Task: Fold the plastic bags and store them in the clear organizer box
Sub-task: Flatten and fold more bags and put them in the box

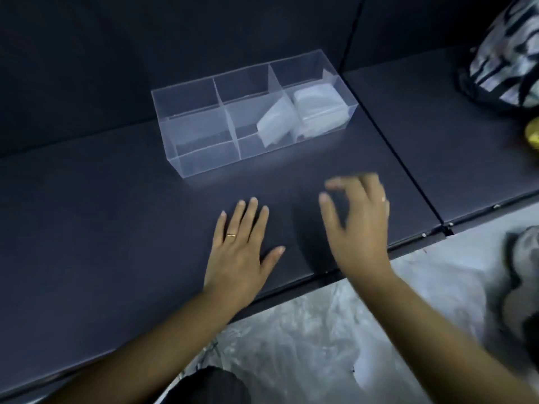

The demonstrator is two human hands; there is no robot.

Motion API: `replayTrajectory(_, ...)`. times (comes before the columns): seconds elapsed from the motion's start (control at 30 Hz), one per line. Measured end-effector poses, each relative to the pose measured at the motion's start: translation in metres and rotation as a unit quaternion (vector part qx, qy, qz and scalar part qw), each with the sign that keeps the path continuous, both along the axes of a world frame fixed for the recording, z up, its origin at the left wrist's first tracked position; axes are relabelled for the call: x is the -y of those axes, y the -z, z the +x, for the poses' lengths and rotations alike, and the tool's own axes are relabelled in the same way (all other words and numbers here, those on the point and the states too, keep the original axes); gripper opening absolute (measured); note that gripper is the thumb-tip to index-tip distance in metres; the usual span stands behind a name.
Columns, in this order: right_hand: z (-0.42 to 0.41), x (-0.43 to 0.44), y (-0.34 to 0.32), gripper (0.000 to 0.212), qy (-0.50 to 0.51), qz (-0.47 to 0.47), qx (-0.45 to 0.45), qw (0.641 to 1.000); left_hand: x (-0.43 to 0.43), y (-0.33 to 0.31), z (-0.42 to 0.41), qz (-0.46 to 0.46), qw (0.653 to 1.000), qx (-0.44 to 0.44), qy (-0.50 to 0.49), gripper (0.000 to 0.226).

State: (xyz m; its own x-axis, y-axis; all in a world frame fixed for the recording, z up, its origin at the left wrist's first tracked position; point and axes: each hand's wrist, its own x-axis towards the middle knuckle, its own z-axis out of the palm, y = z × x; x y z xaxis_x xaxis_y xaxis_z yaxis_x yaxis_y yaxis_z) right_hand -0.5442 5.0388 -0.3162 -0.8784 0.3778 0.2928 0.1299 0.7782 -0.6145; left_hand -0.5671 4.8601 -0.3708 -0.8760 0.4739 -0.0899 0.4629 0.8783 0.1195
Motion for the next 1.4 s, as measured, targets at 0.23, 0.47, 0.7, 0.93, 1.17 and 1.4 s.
replayTrajectory(0.23,-0.057,0.016,-0.020,0.040,-0.091,0.051,0.024,0.994,0.001,0.004,-0.001,0.002,1.000,0.010,0.000,0.075)
replayTrajectory(0.47,-0.176,0.001,-0.010,0.064,-0.105,0.160,0.240,0.952,0.003,0.009,-0.001,0.024,1.000,0.010,0.001,0.071)
replayTrajectory(0.7,-0.165,0.008,-0.016,0.066,-0.094,0.117,0.246,0.958,0.003,0.011,-0.001,0.025,1.000,0.002,0.003,0.071)
replayTrajectory(0.93,0.014,0.019,0.007,0.031,0.001,-0.048,-0.041,0.998,0.004,0.011,0.000,0.010,1.000,0.006,0.015,0.075)
replayTrajectory(1.17,0.190,0.071,0.081,0.078,-0.078,-0.125,0.323,0.935,0.008,0.011,0.000,0.010,0.999,-0.001,0.032,0.075)
replayTrajectory(1.4,0.163,0.061,0.081,0.016,-0.085,-0.118,0.353,0.924,0.008,0.008,-0.001,-0.001,0.999,0.005,0.035,0.074)
